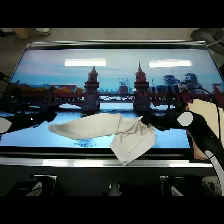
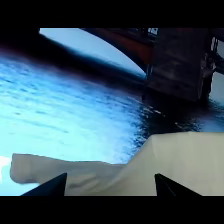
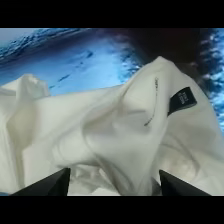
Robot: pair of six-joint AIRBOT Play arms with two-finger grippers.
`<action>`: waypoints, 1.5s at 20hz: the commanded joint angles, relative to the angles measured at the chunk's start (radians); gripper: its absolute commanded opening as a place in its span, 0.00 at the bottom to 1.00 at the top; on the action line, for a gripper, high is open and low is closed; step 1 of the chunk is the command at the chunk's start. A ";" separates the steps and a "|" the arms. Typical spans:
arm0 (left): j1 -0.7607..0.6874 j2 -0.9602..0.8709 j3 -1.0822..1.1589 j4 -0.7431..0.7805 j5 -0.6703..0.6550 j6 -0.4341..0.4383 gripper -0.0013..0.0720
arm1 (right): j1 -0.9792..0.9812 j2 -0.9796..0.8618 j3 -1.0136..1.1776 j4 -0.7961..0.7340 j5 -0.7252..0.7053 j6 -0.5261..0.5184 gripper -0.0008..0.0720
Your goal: Fold the shirts.
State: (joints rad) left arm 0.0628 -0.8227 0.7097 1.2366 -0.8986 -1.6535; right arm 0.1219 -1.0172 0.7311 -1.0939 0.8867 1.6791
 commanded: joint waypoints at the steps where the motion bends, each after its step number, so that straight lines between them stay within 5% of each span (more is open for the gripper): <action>1: 0.077 -0.002 0.088 0.049 -0.148 0.039 0.92 | -0.001 0.003 0.146 -0.144 0.217 -0.047 0.92; 6: 0.021 -0.005 -0.013 -0.044 -0.282 0.038 0.89 | -0.001 -0.022 0.145 -0.282 0.369 -0.046 0.92; 11: -0.181 -0.039 -0.272 -0.135 -0.049 -0.120 0.90 | -0.001 -0.100 0.089 -0.235 0.424 -0.047 0.92; 21: -0.269 -0.260 -0.298 -0.296 0.274 -0.121 0.93 | -0.001 -0.100 0.089 -0.238 0.434 -0.045 0.96; 22: -0.269 -0.275 -0.298 -0.296 0.280 -0.121 0.83 | -0.001 -0.100 0.087 -0.243 0.441 -0.040 0.96; 24: -0.269 -0.280 -0.298 -0.295 0.278 -0.119 0.20 | -0.001 -0.100 0.054 -0.245 0.458 -0.039 0.96; 25: -0.269 -0.271 -0.296 -0.295 0.271 -0.106 0.08 | -0.001 -0.100 0.022 -0.245 0.460 -0.039 0.96; 30: -0.269 -0.155 -0.240 -0.294 0.217 -0.019 0.06 | -0.001 -0.103 -0.151 -0.134 0.292 -0.043 0.93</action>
State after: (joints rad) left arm -0.2058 -1.0328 0.4393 0.9653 -0.6811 -1.7107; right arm 0.1204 -1.1172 0.6598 -1.3041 1.2873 1.6379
